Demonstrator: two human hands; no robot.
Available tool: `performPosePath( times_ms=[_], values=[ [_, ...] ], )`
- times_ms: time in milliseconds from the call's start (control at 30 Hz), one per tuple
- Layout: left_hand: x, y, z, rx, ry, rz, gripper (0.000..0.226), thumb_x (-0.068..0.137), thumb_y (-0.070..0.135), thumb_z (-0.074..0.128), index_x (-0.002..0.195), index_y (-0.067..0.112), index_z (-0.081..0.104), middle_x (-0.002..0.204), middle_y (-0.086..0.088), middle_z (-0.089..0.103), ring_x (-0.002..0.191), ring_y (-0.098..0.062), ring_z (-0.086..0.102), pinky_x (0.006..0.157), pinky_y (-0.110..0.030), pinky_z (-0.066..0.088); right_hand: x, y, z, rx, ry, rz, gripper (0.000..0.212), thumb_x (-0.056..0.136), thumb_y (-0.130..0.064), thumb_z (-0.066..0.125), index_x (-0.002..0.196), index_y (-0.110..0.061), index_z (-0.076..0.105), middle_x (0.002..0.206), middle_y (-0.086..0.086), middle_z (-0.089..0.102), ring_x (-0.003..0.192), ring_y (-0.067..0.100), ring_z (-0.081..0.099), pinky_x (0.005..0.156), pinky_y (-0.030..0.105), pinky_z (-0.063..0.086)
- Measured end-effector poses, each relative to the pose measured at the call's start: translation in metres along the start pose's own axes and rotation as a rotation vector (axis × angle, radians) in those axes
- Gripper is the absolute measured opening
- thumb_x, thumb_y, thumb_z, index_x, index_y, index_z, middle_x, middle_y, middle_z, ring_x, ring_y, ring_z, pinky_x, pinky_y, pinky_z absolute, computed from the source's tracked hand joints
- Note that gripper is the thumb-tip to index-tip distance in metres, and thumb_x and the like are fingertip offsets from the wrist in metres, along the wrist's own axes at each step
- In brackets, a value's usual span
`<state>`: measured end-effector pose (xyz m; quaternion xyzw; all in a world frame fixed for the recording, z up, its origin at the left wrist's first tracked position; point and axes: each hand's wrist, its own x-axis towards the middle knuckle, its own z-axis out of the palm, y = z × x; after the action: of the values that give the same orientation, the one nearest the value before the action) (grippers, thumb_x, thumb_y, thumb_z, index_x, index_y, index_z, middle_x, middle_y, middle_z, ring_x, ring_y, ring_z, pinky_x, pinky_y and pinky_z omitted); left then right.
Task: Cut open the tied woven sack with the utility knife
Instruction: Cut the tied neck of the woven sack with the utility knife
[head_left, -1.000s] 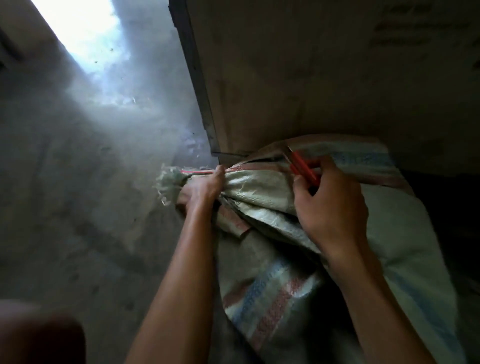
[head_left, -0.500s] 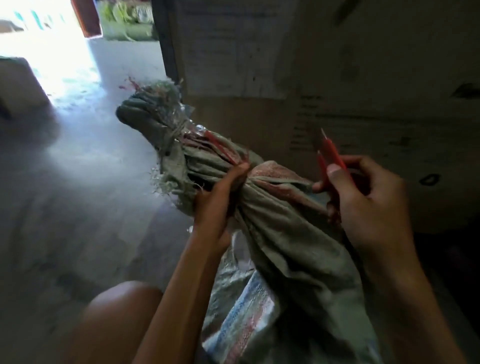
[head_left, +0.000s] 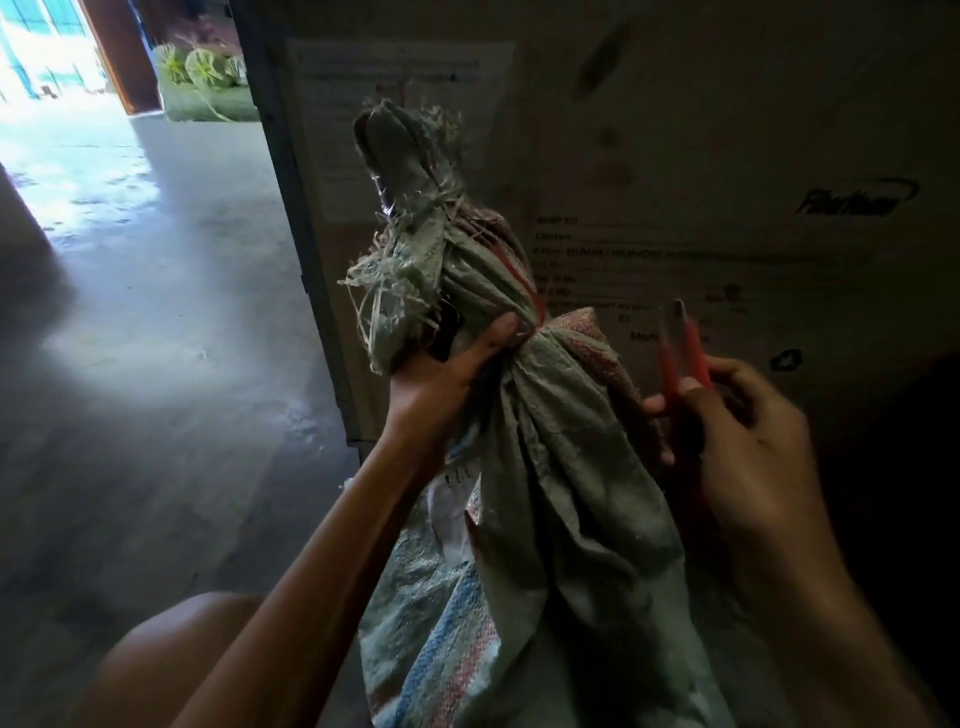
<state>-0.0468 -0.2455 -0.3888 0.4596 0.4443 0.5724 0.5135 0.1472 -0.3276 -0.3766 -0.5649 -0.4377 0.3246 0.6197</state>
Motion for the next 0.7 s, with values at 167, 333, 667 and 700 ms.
performPosePath(
  times_ms=[167,333,667,700],
  values=[
    [-0.006,-0.002,-0.005,-0.290,-0.072,-0.163,0.065,0.074,0.029,0.086,0.132,0.009,0.064,0.129,-0.011,0.071,0.118,-0.027,0.070,0.106,-0.045,0.052,-0.012,0.005,0.020,-0.156,-0.061,-0.278,0.014,0.102,-0.033,0.051,0.109,-0.042,0.059,0.102,-0.013,0.070,0.096,0.004,0.068,0.077,0.034,0.055],
    [-0.015,0.000,0.001,-0.235,-0.200,-0.163,0.050,0.082,0.025,0.077,0.128,0.006,0.068,0.127,-0.015,0.072,0.113,-0.029,0.072,0.094,-0.039,0.059,-0.011,0.016,0.044,-0.203,-0.098,-0.372,0.039,0.086,-0.044,0.072,0.119,-0.034,0.052,0.114,-0.014,0.065,0.105,-0.001,0.064,0.085,0.015,0.051],
    [-0.005,0.009,-0.047,0.489,-0.333,0.016,0.022,0.101,0.016,0.056,0.096,0.031,0.072,0.091,0.024,0.078,0.095,0.004,0.069,0.077,-0.011,0.051,0.005,0.044,0.058,-0.248,0.145,-0.304,0.044,0.079,-0.032,0.081,0.117,-0.029,0.057,0.096,-0.019,0.067,0.093,0.008,0.069,0.086,0.045,0.058],
    [-0.007,0.011,-0.051,0.697,-0.352,0.124,0.023,0.102,0.017,0.056,0.104,0.035,0.070,0.103,0.025,0.075,0.099,0.007,0.066,0.082,-0.008,0.049,0.006,0.046,0.058,-0.263,0.155,-0.293,0.043,0.079,-0.035,0.080,0.115,-0.030,0.058,0.095,-0.020,0.066,0.093,0.007,0.069,0.085,0.044,0.059]
  ],
)
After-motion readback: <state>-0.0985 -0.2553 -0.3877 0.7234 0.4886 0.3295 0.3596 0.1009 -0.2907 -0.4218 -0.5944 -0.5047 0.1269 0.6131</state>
